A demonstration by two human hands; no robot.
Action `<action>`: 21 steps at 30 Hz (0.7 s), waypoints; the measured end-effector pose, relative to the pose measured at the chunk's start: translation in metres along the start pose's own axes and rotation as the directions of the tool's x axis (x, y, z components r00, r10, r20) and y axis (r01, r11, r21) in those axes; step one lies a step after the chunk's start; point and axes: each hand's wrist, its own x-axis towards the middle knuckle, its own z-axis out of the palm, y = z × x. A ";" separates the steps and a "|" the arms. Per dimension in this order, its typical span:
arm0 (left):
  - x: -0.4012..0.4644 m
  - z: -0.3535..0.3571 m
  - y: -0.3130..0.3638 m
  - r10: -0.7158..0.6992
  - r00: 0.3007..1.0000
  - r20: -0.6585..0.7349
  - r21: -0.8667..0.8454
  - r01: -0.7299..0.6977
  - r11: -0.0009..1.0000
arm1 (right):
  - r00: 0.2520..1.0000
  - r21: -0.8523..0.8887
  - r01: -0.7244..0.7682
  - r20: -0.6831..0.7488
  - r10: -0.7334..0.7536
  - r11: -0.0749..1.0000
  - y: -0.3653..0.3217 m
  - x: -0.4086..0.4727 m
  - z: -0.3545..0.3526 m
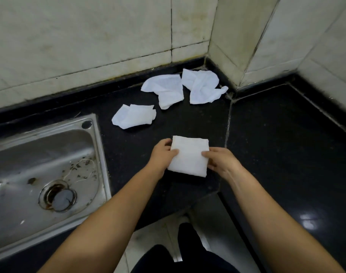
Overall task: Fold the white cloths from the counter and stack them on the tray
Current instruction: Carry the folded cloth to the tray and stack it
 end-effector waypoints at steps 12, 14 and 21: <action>-0.118 0.043 -0.018 -0.072 0.843 0.532 -0.136 0.169 0.976 | 0.938 0.384 0.258 -0.318 -0.135 0.887 0.098 -0.176 -0.056; -0.140 0.059 -0.023 -0.075 0.799 0.596 -0.073 0.146 0.987 | 0.912 0.426 0.295 -0.392 -0.119 0.855 0.121 -0.203 -0.069; -0.233 0.143 -0.046 -0.093 0.616 0.782 0.133 -0.020 0.991 | 0.766 0.487 0.430 -0.642 -0.022 0.760 0.201 -0.313 -0.121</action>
